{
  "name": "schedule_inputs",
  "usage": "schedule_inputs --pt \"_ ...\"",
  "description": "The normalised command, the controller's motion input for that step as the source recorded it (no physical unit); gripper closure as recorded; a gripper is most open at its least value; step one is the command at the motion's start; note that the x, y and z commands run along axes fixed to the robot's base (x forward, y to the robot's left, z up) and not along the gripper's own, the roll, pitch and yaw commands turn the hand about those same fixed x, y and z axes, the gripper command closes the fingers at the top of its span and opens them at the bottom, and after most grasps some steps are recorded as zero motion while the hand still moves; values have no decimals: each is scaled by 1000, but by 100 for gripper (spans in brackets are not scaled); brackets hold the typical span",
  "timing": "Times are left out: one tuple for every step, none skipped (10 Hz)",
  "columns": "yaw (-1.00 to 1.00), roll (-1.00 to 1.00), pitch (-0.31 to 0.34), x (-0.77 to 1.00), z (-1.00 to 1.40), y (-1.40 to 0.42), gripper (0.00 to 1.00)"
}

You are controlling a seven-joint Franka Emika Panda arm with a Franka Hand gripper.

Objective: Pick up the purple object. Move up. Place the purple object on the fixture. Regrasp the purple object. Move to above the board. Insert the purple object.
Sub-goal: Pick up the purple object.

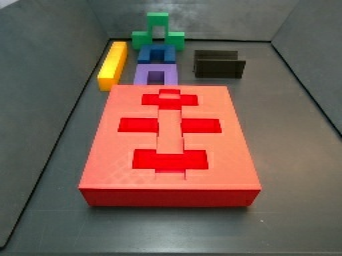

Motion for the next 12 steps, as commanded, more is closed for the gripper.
schedule_inputs --pt "0 0 0 0 0 -37 0" --pt "0 -4 0 0 0 0 0" --pt "-123 36 19 229 0 -157 0" --pt "-180 13 0 371 -83 -377 0" --pt "-174 19 -10 329 -203 -471 0" --pt "-140 20 -54 283 -286 -551 0" --pt "-163 0 -61 294 -366 -486 0" --pt "-183 -74 -99 226 -469 -331 0" --pt "-91 -83 -147 37 -551 -523 0" --pt "0 36 -100 0 -591 -897 0" --pt "80 106 -60 0 -669 -900 0" --pt "231 137 -27 0 -706 -789 0"
